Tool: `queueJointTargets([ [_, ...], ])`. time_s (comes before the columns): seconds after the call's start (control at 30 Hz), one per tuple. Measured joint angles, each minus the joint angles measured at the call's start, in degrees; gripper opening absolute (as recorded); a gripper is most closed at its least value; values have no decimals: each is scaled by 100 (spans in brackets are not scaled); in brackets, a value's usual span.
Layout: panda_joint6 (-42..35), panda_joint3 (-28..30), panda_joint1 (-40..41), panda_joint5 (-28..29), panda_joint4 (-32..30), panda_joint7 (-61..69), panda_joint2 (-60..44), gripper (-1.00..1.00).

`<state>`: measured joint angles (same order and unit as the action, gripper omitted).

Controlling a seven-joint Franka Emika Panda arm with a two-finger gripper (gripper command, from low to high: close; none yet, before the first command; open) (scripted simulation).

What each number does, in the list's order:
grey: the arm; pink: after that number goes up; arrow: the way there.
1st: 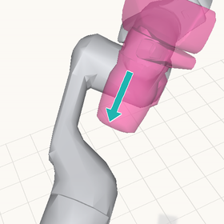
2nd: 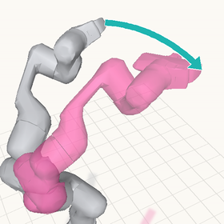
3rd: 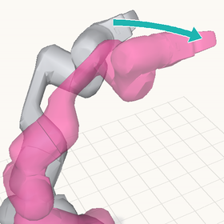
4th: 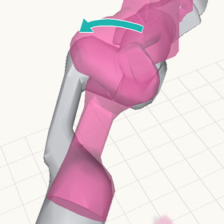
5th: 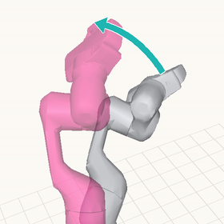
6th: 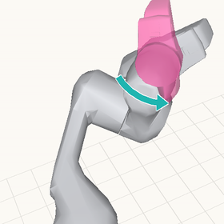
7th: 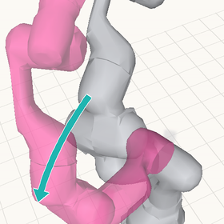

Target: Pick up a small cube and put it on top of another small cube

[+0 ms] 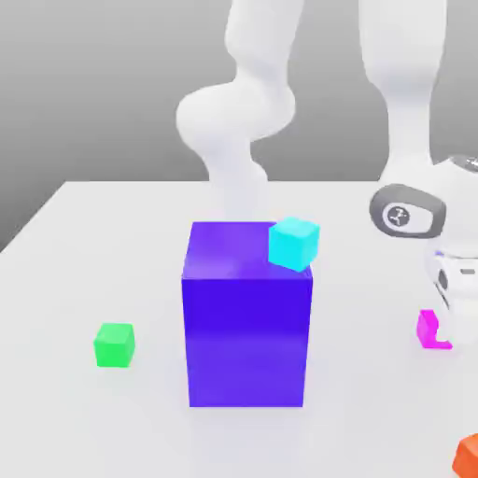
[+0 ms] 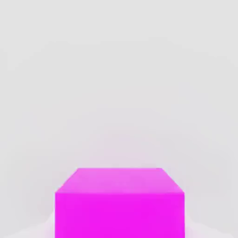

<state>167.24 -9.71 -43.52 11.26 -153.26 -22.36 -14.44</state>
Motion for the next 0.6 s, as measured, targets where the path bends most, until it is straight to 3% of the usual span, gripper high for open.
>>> queueJointTargets([
  [0.17,-560,-287,269,-671,36,779,796,-100],
  [0.6,-990,930,2545,-831,475,4796,1903,-100],
])
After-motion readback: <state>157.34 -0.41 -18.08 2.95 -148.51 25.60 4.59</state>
